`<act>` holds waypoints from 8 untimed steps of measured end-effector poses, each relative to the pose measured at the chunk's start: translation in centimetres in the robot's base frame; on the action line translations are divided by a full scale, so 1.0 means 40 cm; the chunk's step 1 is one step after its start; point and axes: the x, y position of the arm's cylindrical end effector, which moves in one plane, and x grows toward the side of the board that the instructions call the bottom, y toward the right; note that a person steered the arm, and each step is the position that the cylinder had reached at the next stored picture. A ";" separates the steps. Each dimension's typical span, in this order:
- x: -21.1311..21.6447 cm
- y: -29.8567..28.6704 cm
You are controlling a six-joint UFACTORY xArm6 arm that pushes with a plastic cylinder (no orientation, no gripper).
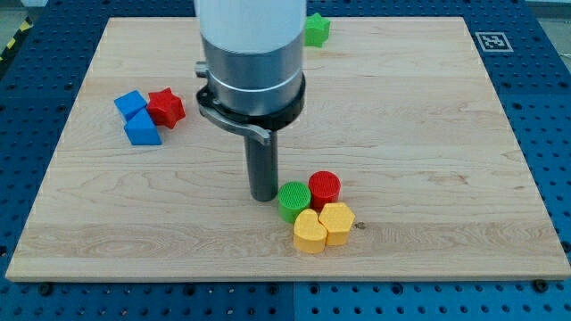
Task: Push the green star closer to the group of blocks
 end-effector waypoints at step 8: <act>-0.671 0.316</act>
